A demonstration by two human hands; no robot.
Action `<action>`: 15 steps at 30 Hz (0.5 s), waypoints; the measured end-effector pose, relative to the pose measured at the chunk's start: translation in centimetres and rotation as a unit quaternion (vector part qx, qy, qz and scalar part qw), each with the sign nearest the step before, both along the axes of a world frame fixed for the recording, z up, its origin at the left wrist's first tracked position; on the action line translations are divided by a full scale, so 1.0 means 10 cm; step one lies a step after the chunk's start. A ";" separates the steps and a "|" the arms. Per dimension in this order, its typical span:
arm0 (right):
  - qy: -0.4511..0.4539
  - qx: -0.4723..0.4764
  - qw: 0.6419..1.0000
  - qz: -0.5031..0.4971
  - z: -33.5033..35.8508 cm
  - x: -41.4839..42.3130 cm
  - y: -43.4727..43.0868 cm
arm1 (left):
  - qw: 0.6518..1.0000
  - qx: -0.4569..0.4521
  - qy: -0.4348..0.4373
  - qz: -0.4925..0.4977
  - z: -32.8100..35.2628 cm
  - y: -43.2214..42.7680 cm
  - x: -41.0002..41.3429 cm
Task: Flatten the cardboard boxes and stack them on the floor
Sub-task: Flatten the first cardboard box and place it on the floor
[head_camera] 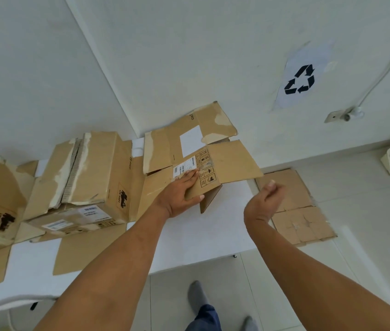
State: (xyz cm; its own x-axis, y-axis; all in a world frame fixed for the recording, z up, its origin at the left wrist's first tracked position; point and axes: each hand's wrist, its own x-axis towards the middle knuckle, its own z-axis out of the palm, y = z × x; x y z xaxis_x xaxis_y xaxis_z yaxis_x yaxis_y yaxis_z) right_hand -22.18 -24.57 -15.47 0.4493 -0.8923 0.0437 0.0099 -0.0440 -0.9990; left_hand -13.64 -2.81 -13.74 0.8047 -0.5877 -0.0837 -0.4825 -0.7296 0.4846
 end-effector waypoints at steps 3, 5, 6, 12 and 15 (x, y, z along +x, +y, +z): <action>0.119 0.168 0.978 0.026 -0.08 -0.03 -0.02 | 1.000 -0.010 -0.005 0.007 0.04 0.04 0.03; 0.176 0.318 0.916 0.171 -0.10 -0.01 -0.01 | 1.000 -0.016 -0.008 0.007 0.06 0.04 0.04; 0.194 0.387 0.871 0.231 -0.10 0.02 0.01 | 1.000 -0.017 -0.009 0.008 0.07 0.04 0.04; 0.169 0.624 0.680 0.346 -0.07 0.15 0.30 | 0.999 -0.030 -0.011 0.012 0.09 0.06 0.05; 0.141 0.673 0.638 0.347 -0.08 0.26 0.42 | 0.999 -0.048 -0.008 0.015 0.12 0.08 0.06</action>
